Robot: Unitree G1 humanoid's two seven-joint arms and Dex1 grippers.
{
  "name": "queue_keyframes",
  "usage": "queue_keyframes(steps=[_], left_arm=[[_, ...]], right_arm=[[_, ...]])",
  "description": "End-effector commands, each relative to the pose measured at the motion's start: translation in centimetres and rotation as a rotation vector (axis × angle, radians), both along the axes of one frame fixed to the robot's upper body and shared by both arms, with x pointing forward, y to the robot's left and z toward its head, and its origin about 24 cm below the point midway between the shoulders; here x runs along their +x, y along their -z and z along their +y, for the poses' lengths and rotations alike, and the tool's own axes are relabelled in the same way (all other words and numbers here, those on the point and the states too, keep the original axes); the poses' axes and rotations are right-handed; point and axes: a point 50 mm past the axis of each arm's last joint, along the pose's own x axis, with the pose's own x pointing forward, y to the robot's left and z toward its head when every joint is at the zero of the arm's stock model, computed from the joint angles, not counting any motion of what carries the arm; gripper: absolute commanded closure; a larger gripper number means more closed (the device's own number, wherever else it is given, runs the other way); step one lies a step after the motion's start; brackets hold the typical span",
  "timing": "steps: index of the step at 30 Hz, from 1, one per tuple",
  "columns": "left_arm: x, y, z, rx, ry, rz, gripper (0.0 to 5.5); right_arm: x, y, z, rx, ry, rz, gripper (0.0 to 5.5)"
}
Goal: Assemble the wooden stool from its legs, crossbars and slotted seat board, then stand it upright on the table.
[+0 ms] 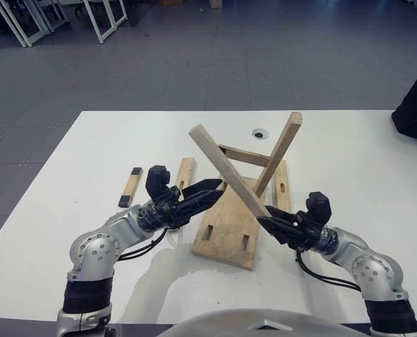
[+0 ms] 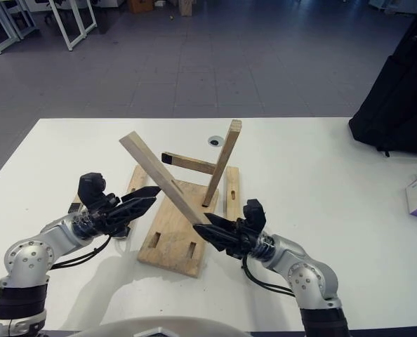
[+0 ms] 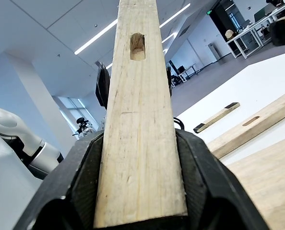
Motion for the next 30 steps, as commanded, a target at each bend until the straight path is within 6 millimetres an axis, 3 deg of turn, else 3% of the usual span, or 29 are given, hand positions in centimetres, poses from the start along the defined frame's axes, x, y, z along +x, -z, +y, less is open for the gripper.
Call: queue_keyframes(steps=[1,14,24,30], left_arm=[[0.5,-0.8,-0.1,-0.077,-0.004,0.033,1.81],[0.5,-1.4,-0.4,-0.117,-0.002,0.031,1.81],[0.8,-0.7,-0.5,-0.086,-0.019,0.041,3.29],[1.0,-0.4,-0.3,-0.063,-0.042,0.028,3.31]], right_arm=[[0.2,-0.1,0.6,-0.008,-0.036,-0.025,3.49],[0.0,0.5,0.7,-0.033,-0.066,-0.011,3.49],[0.2,0.8,0.7,-0.054,-0.058,-0.014,3.49],[0.3,0.9,0.6,-0.066,-0.046,-0.023,3.49]])
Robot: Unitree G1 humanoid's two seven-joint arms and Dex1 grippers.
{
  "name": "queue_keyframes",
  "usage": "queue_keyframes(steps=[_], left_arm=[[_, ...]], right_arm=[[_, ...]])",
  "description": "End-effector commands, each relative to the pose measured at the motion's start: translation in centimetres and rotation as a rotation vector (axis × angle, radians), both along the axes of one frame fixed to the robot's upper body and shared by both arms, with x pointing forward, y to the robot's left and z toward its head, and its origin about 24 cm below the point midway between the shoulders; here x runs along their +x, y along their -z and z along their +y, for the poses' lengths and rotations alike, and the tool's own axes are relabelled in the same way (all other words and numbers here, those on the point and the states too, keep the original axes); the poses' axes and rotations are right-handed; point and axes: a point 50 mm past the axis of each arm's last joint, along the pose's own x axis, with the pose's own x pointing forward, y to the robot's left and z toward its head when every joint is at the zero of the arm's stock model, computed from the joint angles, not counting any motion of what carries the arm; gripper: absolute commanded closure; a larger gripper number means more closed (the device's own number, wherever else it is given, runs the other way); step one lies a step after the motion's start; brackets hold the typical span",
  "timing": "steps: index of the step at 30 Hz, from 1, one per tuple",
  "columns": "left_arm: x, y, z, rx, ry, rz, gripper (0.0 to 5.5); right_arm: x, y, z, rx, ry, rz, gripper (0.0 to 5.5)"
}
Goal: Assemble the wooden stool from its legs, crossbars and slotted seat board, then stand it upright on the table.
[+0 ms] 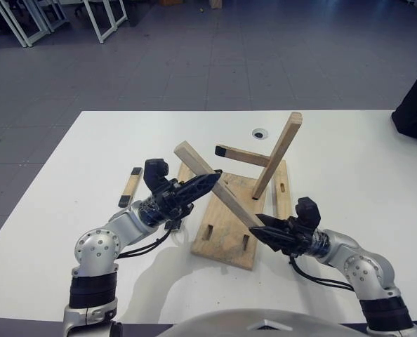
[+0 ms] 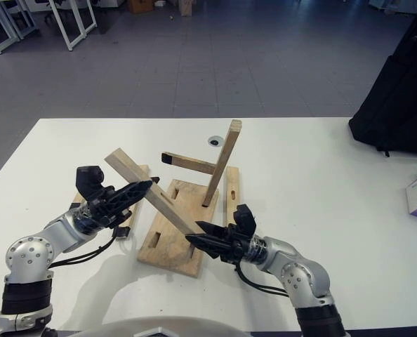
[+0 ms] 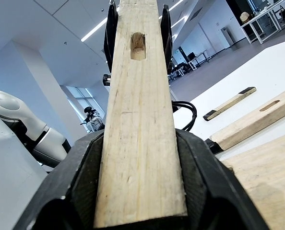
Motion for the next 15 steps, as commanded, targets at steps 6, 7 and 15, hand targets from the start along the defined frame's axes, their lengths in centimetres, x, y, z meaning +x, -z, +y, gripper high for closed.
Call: queue_keyframes(steps=[6,7,15], left_arm=[[0.5,0.1,0.1,0.023,-0.023,-0.043,3.37],[0.6,0.1,0.2,0.024,-0.025,-0.046,3.37],[1.3,-2.7,4.0,0.062,-0.094,-0.188,3.37]], right_arm=[[0.9,0.4,-0.2,-0.120,0.057,-0.027,2.79],[0.9,0.3,-0.2,-0.131,0.052,-0.030,2.53],[1.4,1.8,-1.1,-0.492,0.045,-0.167,1.72]])
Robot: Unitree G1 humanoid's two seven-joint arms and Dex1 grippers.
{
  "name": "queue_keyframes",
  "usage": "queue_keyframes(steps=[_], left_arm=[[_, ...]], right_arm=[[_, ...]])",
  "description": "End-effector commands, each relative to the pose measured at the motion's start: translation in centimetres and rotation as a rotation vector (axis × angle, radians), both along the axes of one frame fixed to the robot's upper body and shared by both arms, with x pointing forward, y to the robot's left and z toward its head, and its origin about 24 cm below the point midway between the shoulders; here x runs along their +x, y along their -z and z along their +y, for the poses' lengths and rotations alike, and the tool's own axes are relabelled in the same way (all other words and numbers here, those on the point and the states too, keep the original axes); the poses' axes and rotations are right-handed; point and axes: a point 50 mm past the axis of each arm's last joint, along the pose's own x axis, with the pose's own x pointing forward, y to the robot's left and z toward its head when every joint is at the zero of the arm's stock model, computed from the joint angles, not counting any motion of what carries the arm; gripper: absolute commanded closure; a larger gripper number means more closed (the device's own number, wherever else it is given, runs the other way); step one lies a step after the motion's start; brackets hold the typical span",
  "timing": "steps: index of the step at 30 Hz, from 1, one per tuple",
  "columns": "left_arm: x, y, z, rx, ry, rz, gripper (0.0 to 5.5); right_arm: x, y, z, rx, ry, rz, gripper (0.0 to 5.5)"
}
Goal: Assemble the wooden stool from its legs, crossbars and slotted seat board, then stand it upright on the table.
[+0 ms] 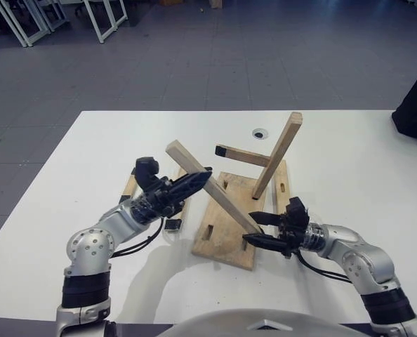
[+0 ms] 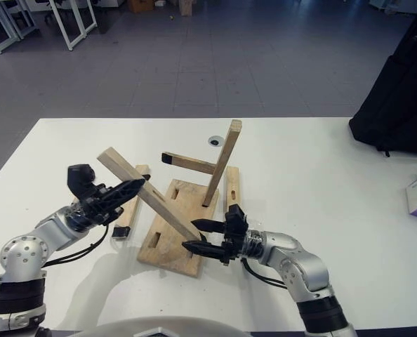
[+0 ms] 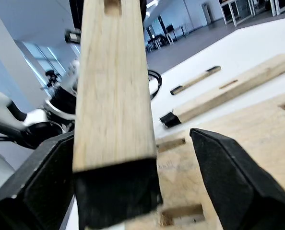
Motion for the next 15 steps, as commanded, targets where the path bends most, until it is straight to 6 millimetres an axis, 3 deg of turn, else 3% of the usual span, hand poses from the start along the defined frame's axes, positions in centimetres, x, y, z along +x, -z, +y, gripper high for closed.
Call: queue_keyframes(steps=[1,7,12,15], left_arm=[[0.7,-3.1,2.4,0.013,-0.028,-0.153,3.39],[0.8,-6.2,5.8,0.203,-0.103,-0.297,3.41],[0.2,-5.0,5.3,0.328,-0.109,-0.289,3.42],[0.2,-4.0,4.8,0.408,-0.160,-0.288,3.42]], right_arm=[[0.7,0.3,-0.6,-0.130,0.042,-0.074,1.72],[1.3,-0.7,1.2,-0.282,0.028,-0.256,1.72],[1.3,-1.2,2.3,-0.444,-0.031,-0.402,1.72],[1.8,-0.8,1.8,-0.589,-0.031,-0.469,1.72]])
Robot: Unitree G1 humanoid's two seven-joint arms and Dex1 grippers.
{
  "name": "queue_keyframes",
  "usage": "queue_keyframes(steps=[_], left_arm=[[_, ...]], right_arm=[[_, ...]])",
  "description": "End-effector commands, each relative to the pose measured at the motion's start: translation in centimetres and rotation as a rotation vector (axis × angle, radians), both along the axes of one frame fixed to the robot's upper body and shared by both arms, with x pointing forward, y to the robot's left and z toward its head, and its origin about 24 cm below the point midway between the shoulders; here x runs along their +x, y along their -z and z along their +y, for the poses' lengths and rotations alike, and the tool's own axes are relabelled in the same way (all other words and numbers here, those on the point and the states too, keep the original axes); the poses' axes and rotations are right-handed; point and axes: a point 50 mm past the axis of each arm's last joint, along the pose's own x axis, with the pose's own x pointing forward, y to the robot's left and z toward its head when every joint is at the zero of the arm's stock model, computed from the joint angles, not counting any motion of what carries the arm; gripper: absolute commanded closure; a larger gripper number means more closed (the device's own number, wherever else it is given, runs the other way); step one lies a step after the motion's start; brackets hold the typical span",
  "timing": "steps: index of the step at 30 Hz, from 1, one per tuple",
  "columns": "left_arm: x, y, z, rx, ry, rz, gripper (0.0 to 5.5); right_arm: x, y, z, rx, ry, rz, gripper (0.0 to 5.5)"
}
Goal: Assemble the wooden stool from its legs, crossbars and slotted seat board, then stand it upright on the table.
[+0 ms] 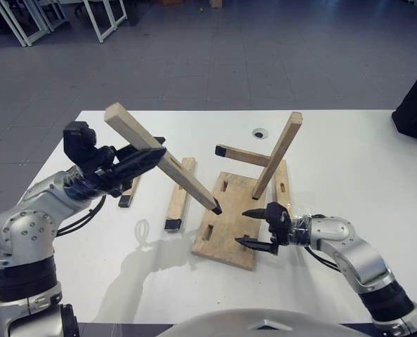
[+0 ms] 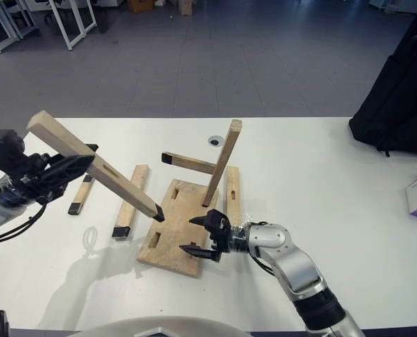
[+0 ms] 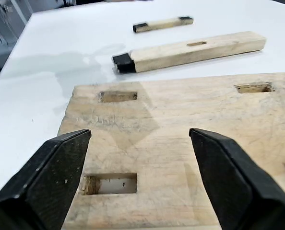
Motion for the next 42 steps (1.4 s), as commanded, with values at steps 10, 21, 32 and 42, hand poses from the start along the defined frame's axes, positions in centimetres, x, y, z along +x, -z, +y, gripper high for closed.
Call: queue_keyframes(steps=[10,21,32,42], left_arm=[[1.9,1.6,-1.7,0.163,-0.289,-0.088,3.42],[3.0,2.6,-2.2,0.128,-0.210,-0.182,3.42],[3.6,5.4,-3.9,0.179,-0.027,-0.129,3.42],[5.4,3.7,-1.9,0.252,0.034,-0.099,3.42]], right_arm=[[-1.0,0.8,-2.8,-0.450,-0.235,-0.025,1.72],[1.1,0.1,-5.6,-0.605,-0.379,-0.139,1.72],[2.2,-0.4,-6.6,-0.619,-0.417,-0.158,1.72],[1.6,0.2,-6.2,-0.605,-0.438,-0.156,1.72]])
